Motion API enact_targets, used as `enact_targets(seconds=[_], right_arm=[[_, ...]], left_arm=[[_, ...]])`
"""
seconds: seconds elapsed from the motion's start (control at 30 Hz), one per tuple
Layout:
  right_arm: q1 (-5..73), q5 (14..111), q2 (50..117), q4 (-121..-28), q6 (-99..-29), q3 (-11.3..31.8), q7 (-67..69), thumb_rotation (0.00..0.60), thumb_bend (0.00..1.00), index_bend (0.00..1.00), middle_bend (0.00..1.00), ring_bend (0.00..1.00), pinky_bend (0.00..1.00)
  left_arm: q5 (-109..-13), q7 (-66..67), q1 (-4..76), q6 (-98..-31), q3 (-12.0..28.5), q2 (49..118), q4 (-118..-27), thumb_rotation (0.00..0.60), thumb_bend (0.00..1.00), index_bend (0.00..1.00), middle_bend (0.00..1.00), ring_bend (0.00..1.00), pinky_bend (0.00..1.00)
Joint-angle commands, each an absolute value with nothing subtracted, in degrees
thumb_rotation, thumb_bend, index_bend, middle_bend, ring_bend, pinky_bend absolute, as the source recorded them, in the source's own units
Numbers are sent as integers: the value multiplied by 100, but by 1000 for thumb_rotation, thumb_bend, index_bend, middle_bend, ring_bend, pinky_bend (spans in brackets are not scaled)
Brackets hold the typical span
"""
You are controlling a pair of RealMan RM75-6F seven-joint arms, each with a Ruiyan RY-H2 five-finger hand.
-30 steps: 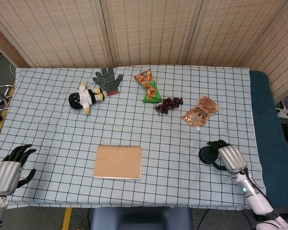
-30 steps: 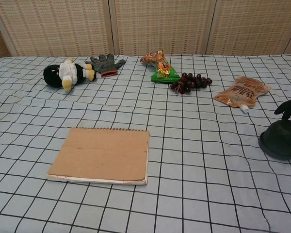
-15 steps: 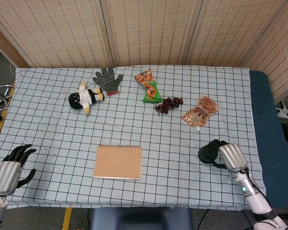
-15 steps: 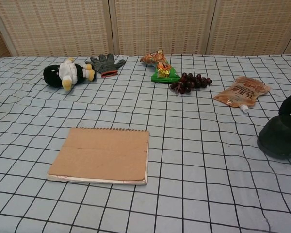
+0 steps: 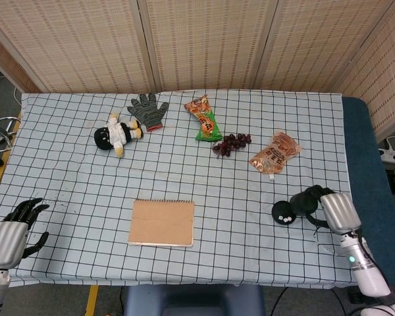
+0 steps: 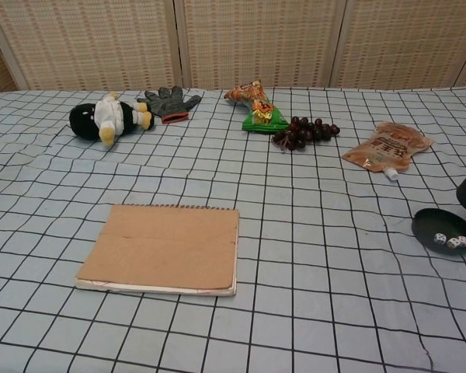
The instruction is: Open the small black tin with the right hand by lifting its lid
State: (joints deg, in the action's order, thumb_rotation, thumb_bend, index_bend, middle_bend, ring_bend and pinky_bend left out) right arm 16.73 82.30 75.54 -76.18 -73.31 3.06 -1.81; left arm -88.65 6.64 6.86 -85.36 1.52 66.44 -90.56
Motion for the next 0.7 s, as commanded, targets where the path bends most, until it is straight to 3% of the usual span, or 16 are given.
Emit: enact_targets(seconds=[0.03, 0.13, 0.27, 0.43, 0.57, 0.7], right_arm=[[1649, 7993, 7506, -7474, -7066, 372, -102, 600, 133, 568, 499, 442, 682], [1682, 7998, 7542, -7254, -6909, 356, 192, 600, 133, 554, 499, 433, 671], [1723, 8082, 7543, -7069, -6720, 266, 416, 600, 133, 471, 469, 339, 603], [1720, 8174, 7367, -7223, -6622, 171, 502, 600, 133, 312, 311, 176, 508], [1697, 8163, 7175, -7462, -6559, 123, 425, 600, 132, 194, 156, 13, 370], [1662, 8148, 7017, -7693, -6573, 100, 265, 600, 120, 69, 47, 0, 259]], left_arm=[[-8863, 676, 687, -8532, 150, 6646, -9055, 600, 340, 233, 145, 143, 415], [-8837, 677, 687, -8521, 157, 6649, -9056, 600, 340, 233, 145, 143, 415], [-8831, 683, 688, -8509, 154, 6649, -9057, 600, 340, 233, 145, 143, 415], [-8849, 693, 692, -8511, 149, 6650, -9056, 600, 340, 233, 145, 144, 415], [-8833, 694, 699, -8492, 153, 6652, -9050, 600, 339, 233, 145, 143, 414], [-8836, 711, 703, -8481, 147, 6657, -9050, 600, 339, 233, 146, 143, 415]])
